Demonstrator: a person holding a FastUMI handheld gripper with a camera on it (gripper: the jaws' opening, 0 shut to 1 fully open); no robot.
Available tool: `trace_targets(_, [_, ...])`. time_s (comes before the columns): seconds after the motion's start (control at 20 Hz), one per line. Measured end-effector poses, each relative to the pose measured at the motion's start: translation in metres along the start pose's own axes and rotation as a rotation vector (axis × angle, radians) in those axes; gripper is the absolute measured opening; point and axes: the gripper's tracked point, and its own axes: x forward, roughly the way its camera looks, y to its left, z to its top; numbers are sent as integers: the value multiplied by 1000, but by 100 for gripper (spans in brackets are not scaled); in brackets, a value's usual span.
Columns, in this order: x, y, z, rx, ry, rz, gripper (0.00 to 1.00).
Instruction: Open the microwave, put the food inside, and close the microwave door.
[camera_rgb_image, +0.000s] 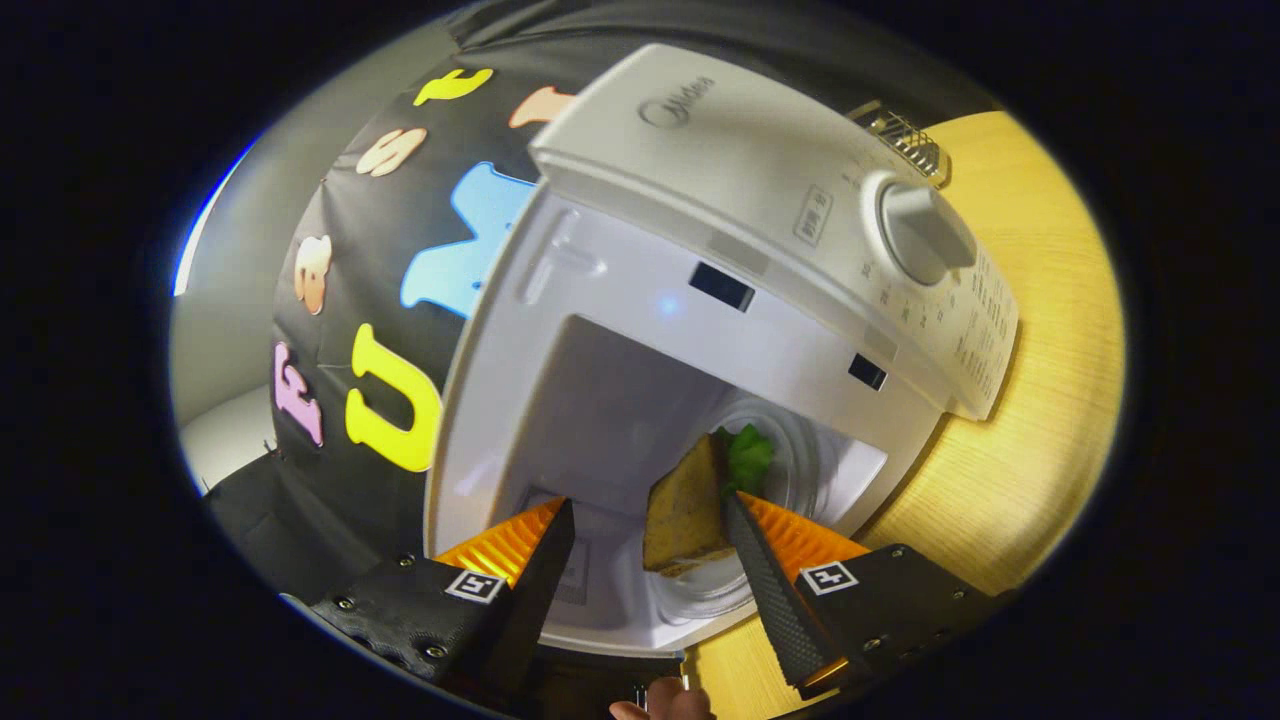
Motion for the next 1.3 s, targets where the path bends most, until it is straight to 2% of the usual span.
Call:
trace_targets(0.2, [-44,18,-12,-137,45,76,92])
trace_targets(0.55, [-114,23,-12,-602,3,125,92])
trace_targets(0.65, [-133,29,-16,-692,-2,142,82])
trace_targets(0.75, [-154,29,-12,-765,-43,115,66])
trace_targets(0.8, [-165,31,-13,-788,-54,113,48])
trace_targets(0.85, [-173,34,-18,-802,-49,127,44])
trace_targets(0.9, [-181,35,-26,-814,-26,137,32])
trace_targets(0.95, [-189,40,-32,-828,-12,164,30])
trace_targets(1.05, [-204,39,-40,-832,29,165,4])
trace_targets(1.1, [-209,38,-46,-836,53,165,8])
trace_targets(1.3, [-234,57,-78,-872,114,208,9])
